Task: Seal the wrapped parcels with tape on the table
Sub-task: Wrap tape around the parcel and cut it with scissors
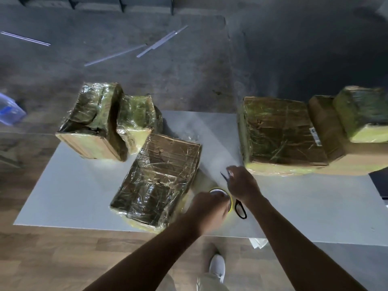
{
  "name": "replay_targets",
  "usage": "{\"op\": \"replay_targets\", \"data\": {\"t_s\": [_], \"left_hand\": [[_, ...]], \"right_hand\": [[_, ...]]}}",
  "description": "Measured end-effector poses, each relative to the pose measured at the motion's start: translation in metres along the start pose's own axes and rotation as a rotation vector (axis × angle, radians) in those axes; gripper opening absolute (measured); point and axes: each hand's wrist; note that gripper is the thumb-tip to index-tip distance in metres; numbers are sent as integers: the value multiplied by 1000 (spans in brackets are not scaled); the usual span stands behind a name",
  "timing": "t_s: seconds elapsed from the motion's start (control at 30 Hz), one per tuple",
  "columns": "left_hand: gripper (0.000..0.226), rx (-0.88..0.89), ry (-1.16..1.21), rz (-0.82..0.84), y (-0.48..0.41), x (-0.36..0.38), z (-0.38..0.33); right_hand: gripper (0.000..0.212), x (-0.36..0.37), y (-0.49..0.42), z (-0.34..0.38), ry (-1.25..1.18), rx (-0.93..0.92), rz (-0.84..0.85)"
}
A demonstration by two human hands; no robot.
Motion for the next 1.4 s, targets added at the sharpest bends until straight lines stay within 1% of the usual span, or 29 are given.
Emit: {"op": "replay_targets", "data": {"t_s": [0.03, 0.07, 0.13, 0.17, 0.23, 0.3, 0.4, 0.5, 0.6, 0.73, 0.87, 1.0, 1.07, 1.2, 1.27, 1.33, 1.37, 1.4], "left_hand": [[11, -15, 58, -98, -6, -13, 2], [17, -35, 91, -186, -11, -26, 6], [21, -90, 132, -329, -22, -46, 22], [21, -125, 138, -369, -25, -53, 32], [20, -198, 128, -382, -29, -63, 51], [24, -272, 152, -370, -27, -63, 65], [33, -368, 195, -355, -15, -56, 77], [33, -378, 176, -333, -6, -49, 81], [32, -395, 175, -340, -6, -47, 79], [23, -423, 174, -324, -6, -45, 79], [35, -414, 174, -341, -7, -45, 78], [35, -422, 164, -344, -7, -45, 77], [34, -420, 156, -348, -8, -45, 76], [31, -422, 147, -369, -8, -44, 75], [31, -422, 144, -373, -8, -44, 75], [30, -422, 145, -371, -8, -43, 75], [29, -426, 145, -367, -8, -43, 75], [26, -433, 145, -363, -8, -43, 75]], "right_hand": [[43, -4, -6, 8, -184, -37, -37], [48, -9, -10, 16, -309, -80, -63], [55, -18, -18, 32, -418, -177, -83], [59, -20, -22, 40, -437, -231, -73], [65, -21, -29, 51, -439, -320, -20], [70, -19, -37, 58, -420, -349, 52], [69, -17, -46, 64, -422, -344, 161], [70, -17, -51, 64, -519, -312, 230], [65, -17, -54, 59, -509, -275, 254], [40, -17, -56, 59, -393, -294, 253], [27, -15, -55, 52, -352, -253, 217], [19, -8, -49, 43, -358, -240, 231], [19, -4, -44, 41, -358, -245, 178], [22, 6, -33, 42, -272, -308, 20], [18, 9, -28, 45, -184, -349, -59], [7, 14, -25, 49, -57, -418, -169], [6, 16, -23, 51, -13, -438, -225], [11, 16, -21, 53, 23, -449, -256]]}}
Point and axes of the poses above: each hand's wrist, its own y-axis away from the middle knuckle, its own x-axis out of the palm, z = x × y, and after that the axes turned 9 degrees about y, right-handed
